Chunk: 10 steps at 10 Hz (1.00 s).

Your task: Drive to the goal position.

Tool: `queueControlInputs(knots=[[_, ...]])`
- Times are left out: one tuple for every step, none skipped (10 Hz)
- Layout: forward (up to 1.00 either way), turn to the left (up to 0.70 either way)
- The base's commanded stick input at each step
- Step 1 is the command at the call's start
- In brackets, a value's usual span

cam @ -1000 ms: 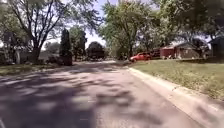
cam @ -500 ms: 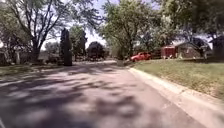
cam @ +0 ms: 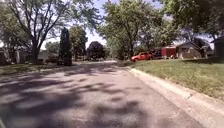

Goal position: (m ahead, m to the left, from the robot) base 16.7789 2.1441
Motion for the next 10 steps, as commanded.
queueControlInputs(knots=[[0.50, 0.00], [0.50, 0.00], [0.50, 0.00], [0.50, 0.00], [0.50, 0.00], [0.50, 0.00], [0.50, 0.00], [0.50, 0.00], [0.50, 0.00], [0.50, 0.00]])
